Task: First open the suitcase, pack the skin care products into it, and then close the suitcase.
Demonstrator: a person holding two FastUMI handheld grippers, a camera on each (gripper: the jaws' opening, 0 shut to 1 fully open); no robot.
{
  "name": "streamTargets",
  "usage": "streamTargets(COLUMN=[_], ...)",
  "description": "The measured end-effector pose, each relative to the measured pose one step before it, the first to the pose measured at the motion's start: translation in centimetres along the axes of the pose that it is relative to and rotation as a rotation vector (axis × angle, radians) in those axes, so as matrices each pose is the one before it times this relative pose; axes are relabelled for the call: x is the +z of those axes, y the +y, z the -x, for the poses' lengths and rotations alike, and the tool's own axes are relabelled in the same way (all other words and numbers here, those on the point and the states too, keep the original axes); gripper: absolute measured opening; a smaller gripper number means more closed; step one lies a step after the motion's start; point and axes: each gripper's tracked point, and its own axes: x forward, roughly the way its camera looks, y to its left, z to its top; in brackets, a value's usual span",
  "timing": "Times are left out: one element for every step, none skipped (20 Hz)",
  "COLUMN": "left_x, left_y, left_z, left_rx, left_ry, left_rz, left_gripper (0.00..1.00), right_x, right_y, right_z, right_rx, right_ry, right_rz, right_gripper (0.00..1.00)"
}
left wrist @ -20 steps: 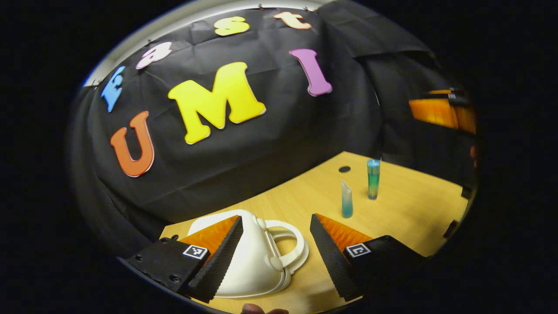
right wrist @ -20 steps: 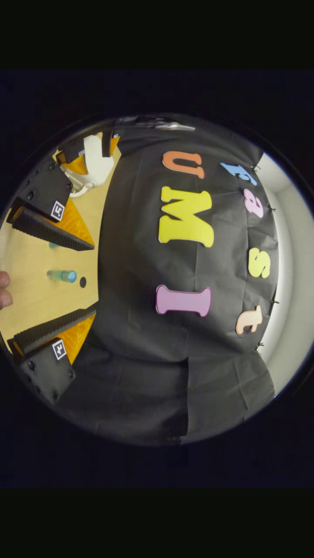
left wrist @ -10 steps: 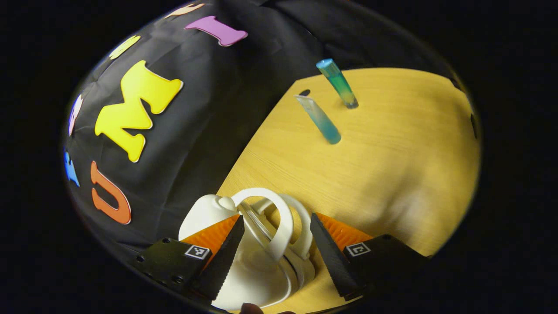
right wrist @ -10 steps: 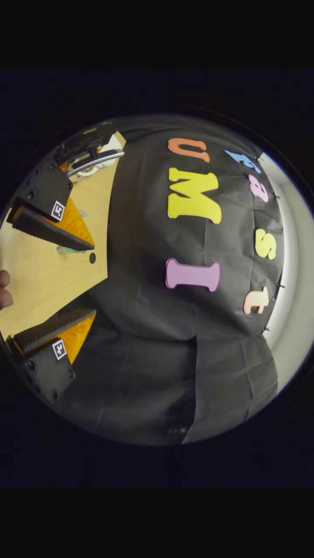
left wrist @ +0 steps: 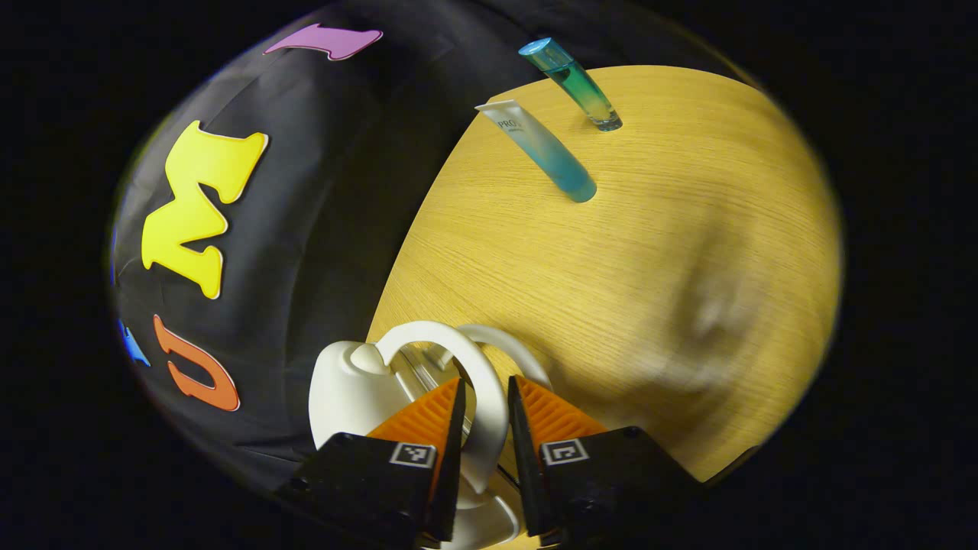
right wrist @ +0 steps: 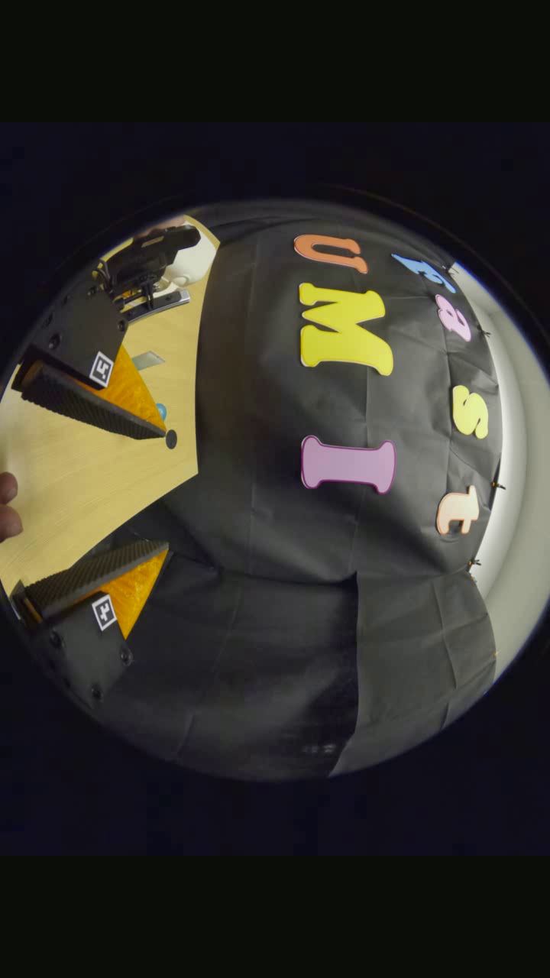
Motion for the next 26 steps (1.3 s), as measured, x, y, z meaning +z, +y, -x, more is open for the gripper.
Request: streamTargets(left_x=[0.123,0.389,0.489,0.267,0.298,0.239,0.212,0.362,0.695,0.785,0.485,0.225,0.281,-0.128,0.004,0.031,-0.233,-0.159,-0.281,-0.382,-0.644,-0.903,-0.953,-1.472,-1.877,-1.883], left_y=[-0.027,-0.010,0.304,0.493,0.494,0.539,0.773,1.400,1.618,1.928,1.893,2.189,2.315,2.791,2.611,2.922,3.011,2.562,2.597,2.604,3.087,2.765,2.874,3.217,2.147,1.643], left_z=[-0.027,0.316,0.411,0.566,0.148,1.011,0.725,1.377,1.319,1.516,1.255,1.034,0.880,0.538,0.640,0.539,0.460,0.611,0.301,0.319,-0.097,-0.530,-0.828,-1.379,-1.231,-1.621], left_rx=[-0.00033,-0.00066,0.00627,0.01788,0.01299,0.00670,0.01018,0.02152,0.03706,0.04158,0.02556,0.01414,0.01526,0.01626,0.01823,0.02259,0.03353,0.03762,0.03382,0.04355,0.03397,0.02976,0.02814,0.02677,0.02120,0.01796], left_ry=[0.00330,-0.01378,-0.02082,-0.01501,-0.01057,-0.01056,-0.01253,-0.02876,-0.03552,-0.04346,-0.03051,-0.02849,-0.02386,-0.01299,-0.02035,-0.01454,-0.02075,-0.00715,-0.00791,-0.00596,-0.00554,-0.00506,0.00244,0.01032,0.03165,0.02671], left_rz=[0.00781,0.00044,0.00147,0.01476,0.02479,0.03493,0.04090,0.04541,0.03962,0.04913,0.05558,0.07243,0.08086,0.08510,0.08434,0.07955,0.07256,0.05803,0.04058,0.04373,0.05168,0.04998,0.04095,0.02948,0.03132,0.03098], left_gripper=[0.31,0.29,0.27,0.22,0.19,0.15,0.13,0.11,0.10,0.08,0.08,0.06,0.06,0.05,0.05,0.05,0.05,0.05,0.05,0.05,0.05,0.04,0.04,0.04,0.04,0.04], right_x=[0.287,0.037,0.243,0.141,0.211,0.196,0.269,0.250,0.329,0.416,0.641,0.755,0.849,0.535,0.639,0.333,0.317,0.176,0.035,-0.176,-0.108,-0.129,-0.054,-0.147,-0.201,-0.285], right_y=[0.103,0.089,0.231,0.260,0.429,0.396,0.518,0.416,0.634,0.606,0.636,0.718,0.785,0.824,0.921,0.851,0.937,0.950,1.032,0.801,0.665,0.598,0.572,0.500,0.422,0.380], right_z=[-0.048,-0.064,-0.044,-0.090,-0.091,0.037,-0.007,-0.051,-0.033,-0.077,-0.016,0.001,-0.134,-0.227,-0.046,-0.165,-0.079,-0.073,0.004,-0.061,0.117,0.201,0.204,0.139,0.240,0.151], right_rx=[0.00157,0.00433,0.00713,0.00710,0.01041,0.00997,0.00990,0.00864,0.01354,0.01153,0.01144,0.01531,0.01264,0.01545,0.01507,0.01571,0.01718,0.01838,0.01778,0.01398,0.00617,0.00490,0.00372,0.00238,0.00196,0.00164], right_ry=[-0.00285,-0.00231,-0.00423,-0.00381,-0.00447,-0.00389,-0.00487,-0.00317,0.00164,-0.00119,-0.00623,-0.01030,-0.01118,-0.01037,-0.00993,-0.00854,-0.00541,-0.00130,0.00616,0.00717,0.00727,0.00475,0.00352,0.00539,0.00765,0.00686], right_rz=[0.00140,0.00012,0.00193,0.00403,0.00136,0.00011,0.00135,0.00036,-0.00795,-0.00799,-0.00595,-0.00790,-0.00497,-0.00277,0.00195,0.00617,0.00484,0.00276,-0.00174,-0.00240,0.00034,0.00281,0.00421,0.00768,0.01151,0.01512], right_gripper=[0.80,0.80,0.80,0.80,0.80,0.79,0.79,0.80,0.80,0.79,0.79,0.80,0.79,0.78,0.78,0.78,0.79,0.78,0.78,0.80,0.79,0.80,0.79,0.80,0.80,0.80])
